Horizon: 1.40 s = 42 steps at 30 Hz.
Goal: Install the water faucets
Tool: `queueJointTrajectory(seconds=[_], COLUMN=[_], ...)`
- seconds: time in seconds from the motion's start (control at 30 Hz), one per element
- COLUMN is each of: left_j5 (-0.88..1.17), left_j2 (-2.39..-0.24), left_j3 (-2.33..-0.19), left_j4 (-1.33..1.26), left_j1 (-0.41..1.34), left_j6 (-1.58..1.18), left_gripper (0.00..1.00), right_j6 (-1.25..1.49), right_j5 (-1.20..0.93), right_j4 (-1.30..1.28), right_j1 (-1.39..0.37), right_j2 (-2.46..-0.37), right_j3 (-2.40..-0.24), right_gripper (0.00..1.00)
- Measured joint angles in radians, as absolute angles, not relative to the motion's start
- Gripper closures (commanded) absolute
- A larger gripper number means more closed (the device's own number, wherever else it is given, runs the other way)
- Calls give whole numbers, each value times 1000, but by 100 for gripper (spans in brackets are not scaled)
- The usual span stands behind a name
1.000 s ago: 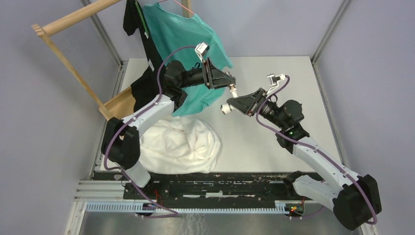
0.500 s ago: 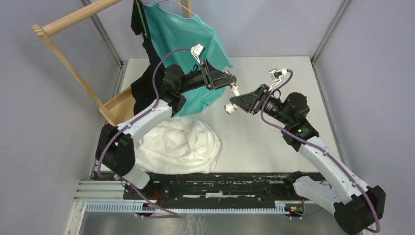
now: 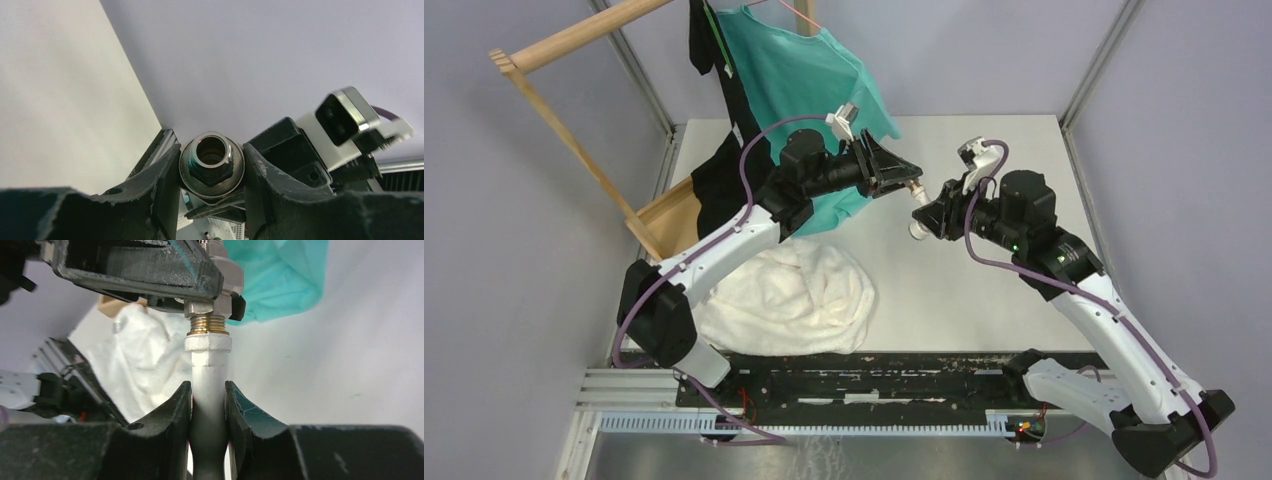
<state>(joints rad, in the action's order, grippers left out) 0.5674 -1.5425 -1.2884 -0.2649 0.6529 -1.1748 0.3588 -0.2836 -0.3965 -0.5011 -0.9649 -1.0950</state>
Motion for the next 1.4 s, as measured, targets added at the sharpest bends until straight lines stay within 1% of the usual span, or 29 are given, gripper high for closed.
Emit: queueJointTrajectory(seconds=[0.2,0.47,0.63,0.77,0.9,1.03,1.27,1.4], left_j5=[516,469,435,408,397,401,419,420], left_j2=[-1548,-1563,-1576,-1587,-1604,-1604,-1601,-1599], left_j3=[-1303,-1312,-1316,-1316,-1314,-1262,-1107,-1010], left_j4=[-160,-73,-28,3,15,-71,-355,-630], left_j1=[665,670,670,670,670,666,661,656], left_j6=[-1177,-1182,-1190,-1190,-1190,-1204,-1246,-1293], left_gripper=[97,97,97,97,97,97,97,97], right_j6=[170,7,-72,-120,-118,-72,156,353], right_j5=[-101,179,368,415,418,380,129,-64], right_j4=[-482,-505,-477,-389,-342,-291,-201,-84], right_j1=[-595,-754,-844,-861,-862,-850,-697,-587], right_j2=[-971,-1015,-1056,-1056,-1055,-1049,-995,-952], right_j3=[-1114,-1114,-1093,-1021,-978,-948,-858,-805], right_gripper=[99,99,99,99,99,99,99,99])
